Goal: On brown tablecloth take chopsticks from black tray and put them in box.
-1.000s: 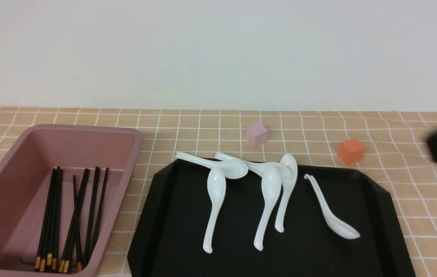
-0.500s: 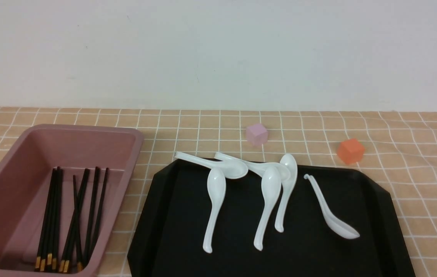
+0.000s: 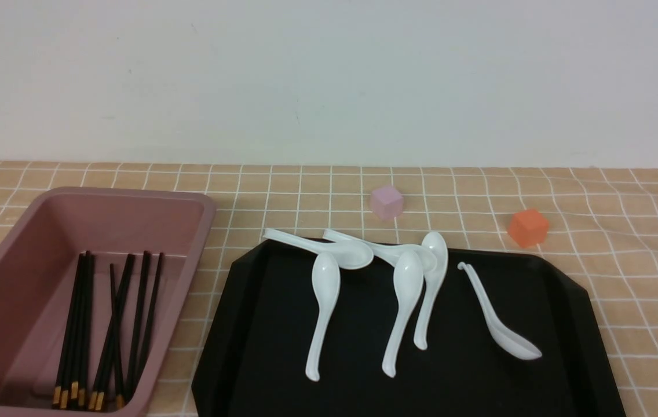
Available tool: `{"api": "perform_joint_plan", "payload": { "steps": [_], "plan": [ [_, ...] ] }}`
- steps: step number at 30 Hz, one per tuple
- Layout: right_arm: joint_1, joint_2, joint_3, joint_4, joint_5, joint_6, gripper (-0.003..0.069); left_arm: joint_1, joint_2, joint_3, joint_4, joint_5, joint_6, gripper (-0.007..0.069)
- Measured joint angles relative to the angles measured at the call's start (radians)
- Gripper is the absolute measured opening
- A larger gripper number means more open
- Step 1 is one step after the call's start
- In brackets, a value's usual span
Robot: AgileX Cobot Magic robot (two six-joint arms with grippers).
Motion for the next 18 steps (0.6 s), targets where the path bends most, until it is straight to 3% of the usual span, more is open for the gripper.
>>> {"api": "perform_joint_plan", "payload": {
  "steps": [9, 18],
  "plan": [
    [-0.025, -0.035, 0.055, -0.012, -0.025, 0.0, 0.0032, 0.0, 0.0, 0.0, 0.0, 0.0, 0.0, 0.0238],
    [-0.309, -0.175, 0.257, -0.173, -0.016, 0.143, 0.0042, 0.0, 0.0, 0.0, 0.0, 0.0, 0.0, 0.0238]
  ]
}}
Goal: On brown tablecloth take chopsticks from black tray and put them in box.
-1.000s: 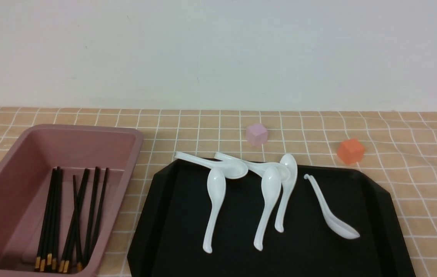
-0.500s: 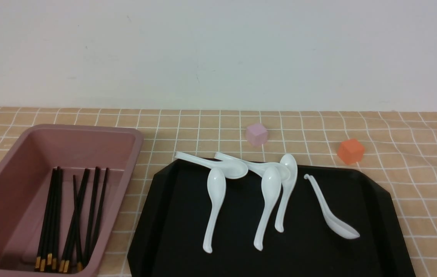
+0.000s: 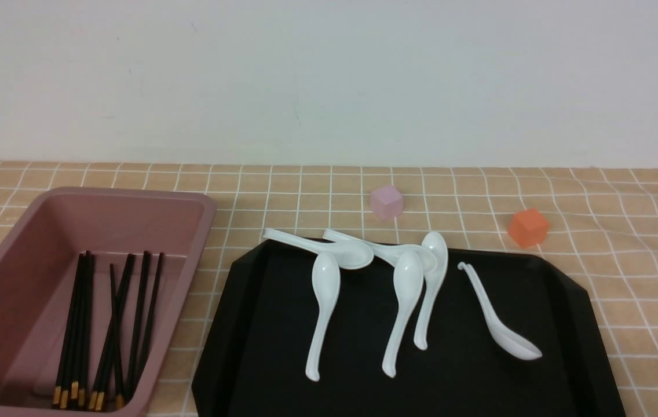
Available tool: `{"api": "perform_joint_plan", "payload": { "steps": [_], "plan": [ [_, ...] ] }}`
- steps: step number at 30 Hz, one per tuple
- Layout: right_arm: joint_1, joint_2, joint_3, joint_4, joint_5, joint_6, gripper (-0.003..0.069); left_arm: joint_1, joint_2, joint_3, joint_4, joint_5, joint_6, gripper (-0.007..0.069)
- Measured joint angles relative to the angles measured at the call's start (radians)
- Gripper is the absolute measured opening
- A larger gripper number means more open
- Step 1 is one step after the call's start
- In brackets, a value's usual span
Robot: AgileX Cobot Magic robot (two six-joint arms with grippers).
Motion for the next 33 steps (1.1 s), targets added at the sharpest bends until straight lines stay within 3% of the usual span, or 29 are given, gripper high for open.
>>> {"api": "perform_joint_plan", "payload": {
  "steps": [4, 18, 33],
  "plan": [
    [-0.102, -0.008, 0.06, -0.05, 0.022, 0.034, 0.0048, 0.0, 0.0, 0.0, 0.0, 0.0, 0.0, 0.0238],
    [-0.195, -0.008, 0.068, -0.063, 0.124, 0.037, 0.0065, 0.0, 0.0, 0.0, 0.0, 0.0, 0.0, 0.0238],
    [-0.198, -0.008, 0.067, -0.063, 0.124, 0.04, 0.0085, 0.0, 0.0, 0.0, 0.0, 0.0, 0.0, 0.0238]
  ]
}}
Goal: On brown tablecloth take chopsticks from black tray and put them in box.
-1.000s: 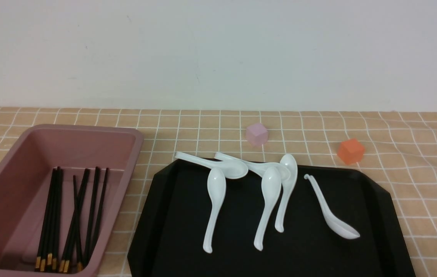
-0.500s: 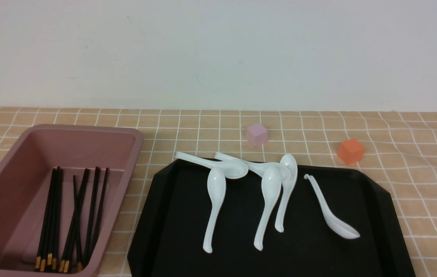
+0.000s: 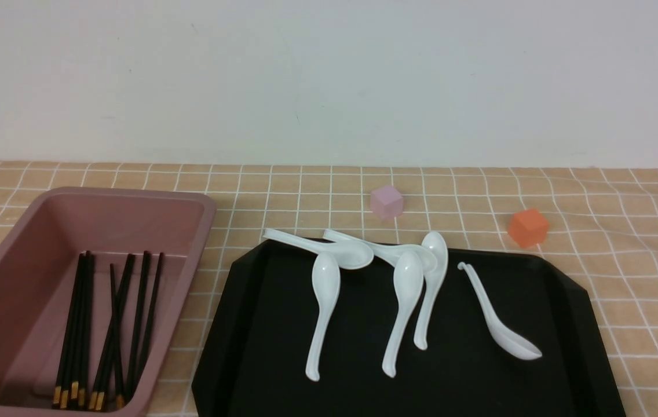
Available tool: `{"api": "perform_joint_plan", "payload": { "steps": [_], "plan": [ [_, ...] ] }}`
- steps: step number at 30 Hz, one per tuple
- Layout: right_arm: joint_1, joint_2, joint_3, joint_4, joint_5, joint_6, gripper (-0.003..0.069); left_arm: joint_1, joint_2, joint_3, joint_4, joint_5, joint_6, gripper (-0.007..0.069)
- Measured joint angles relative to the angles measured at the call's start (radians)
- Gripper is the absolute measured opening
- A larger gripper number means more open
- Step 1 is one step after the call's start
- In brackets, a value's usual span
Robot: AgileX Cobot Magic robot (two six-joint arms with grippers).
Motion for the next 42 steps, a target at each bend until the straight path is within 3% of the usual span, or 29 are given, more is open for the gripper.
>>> {"api": "perform_joint_plan", "payload": {
  "steps": [42],
  "plan": [
    [0.0, 0.0, 0.0, 0.0, 0.001, 0.001, 0.0134, 0.0, 0.0, 0.0, 0.0, 0.0, 0.0, 0.0238]
  ]
}}
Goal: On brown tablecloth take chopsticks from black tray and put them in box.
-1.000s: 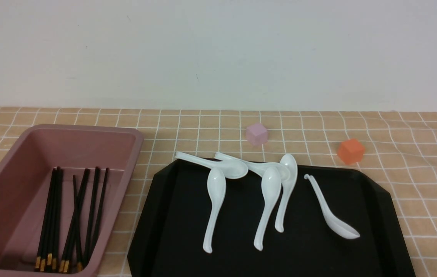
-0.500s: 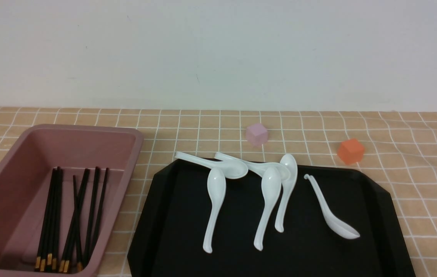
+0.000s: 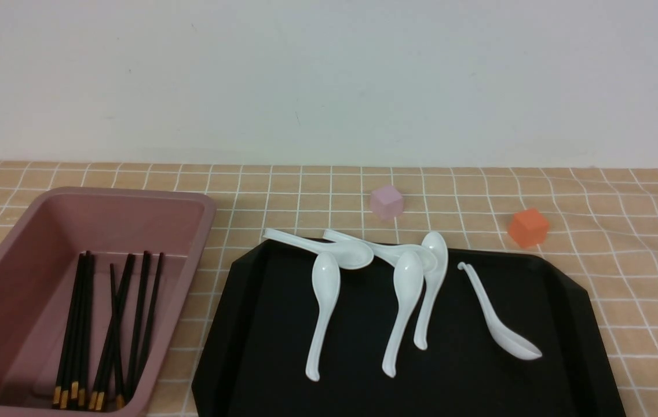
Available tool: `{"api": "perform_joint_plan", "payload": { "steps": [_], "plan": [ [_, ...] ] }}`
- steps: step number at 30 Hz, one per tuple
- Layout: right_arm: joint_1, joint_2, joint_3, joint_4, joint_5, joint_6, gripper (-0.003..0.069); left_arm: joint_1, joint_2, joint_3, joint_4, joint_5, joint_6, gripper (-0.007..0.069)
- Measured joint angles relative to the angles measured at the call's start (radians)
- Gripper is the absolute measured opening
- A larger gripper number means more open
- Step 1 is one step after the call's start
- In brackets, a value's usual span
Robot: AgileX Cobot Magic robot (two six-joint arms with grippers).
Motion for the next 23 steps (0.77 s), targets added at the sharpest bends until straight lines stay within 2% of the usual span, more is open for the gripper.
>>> {"api": "perform_joint_plan", "payload": {
  "steps": [23],
  "plan": [
    [0.0, 0.0, 0.0, 0.0, 0.001, 0.0, 0.0158, 0.0, 0.0, 0.0, 0.0, 0.0, 0.0, 0.0238]
  ]
}}
